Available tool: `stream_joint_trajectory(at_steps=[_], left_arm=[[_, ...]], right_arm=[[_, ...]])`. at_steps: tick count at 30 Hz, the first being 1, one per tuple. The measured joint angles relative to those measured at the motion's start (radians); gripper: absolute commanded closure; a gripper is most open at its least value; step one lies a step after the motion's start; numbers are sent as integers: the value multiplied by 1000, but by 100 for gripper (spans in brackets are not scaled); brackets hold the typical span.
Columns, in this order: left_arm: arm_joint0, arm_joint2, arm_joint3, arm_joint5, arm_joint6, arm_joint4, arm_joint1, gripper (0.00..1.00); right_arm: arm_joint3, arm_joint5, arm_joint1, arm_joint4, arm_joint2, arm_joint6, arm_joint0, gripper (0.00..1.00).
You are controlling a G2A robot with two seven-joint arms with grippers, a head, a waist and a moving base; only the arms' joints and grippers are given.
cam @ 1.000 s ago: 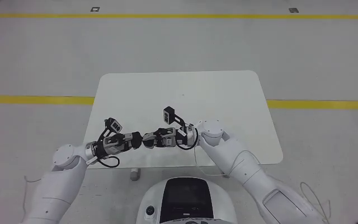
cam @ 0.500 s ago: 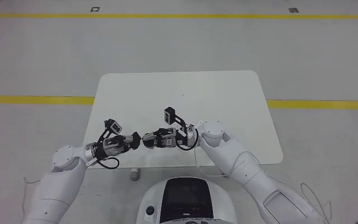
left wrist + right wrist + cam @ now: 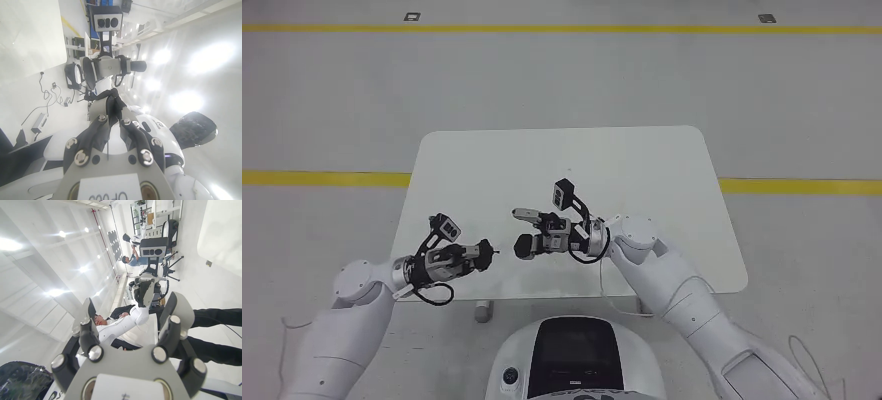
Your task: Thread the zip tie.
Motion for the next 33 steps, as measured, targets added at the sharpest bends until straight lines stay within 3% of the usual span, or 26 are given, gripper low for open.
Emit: stream_joint_trajectory(at_steps=[5, 8, 13, 19, 22, 28, 30, 33], left_arm=[[-2, 1, 0, -11, 12, -2, -2, 100], [-12, 4, 18, -83, 63, -71, -12, 100], [-42, -6, 73, -195, 19, -190, -23, 100], [-76, -54, 121, -196, -28, -230, -44, 100], [-77, -59, 131, -196, -41, -233, -53, 100], [-77, -58, 129, -196, -38, -230, -53, 100], [-82, -65, 122, -196, -8, -212, -54, 100], [-91, -109, 102, -196, 51, -160, -62, 100]], right_arm=[[0, 0, 0, 0, 0, 0, 0, 0], [-3, -2, 1, -4, 3, -7, -2, 0], [-55, -2, 17, -88, 39, -88, -17, 0], [-129, 17, 38, -253, 61, -179, -32, 0], [-149, 17, 44, -356, 61, -242, -37, 0], [-148, 16, 44, -347, 61, -235, -38, 0], [-148, 16, 44, -348, 61, -235, -37, 0], [-150, 17, 45, -355, 60, -241, -39, 0]])
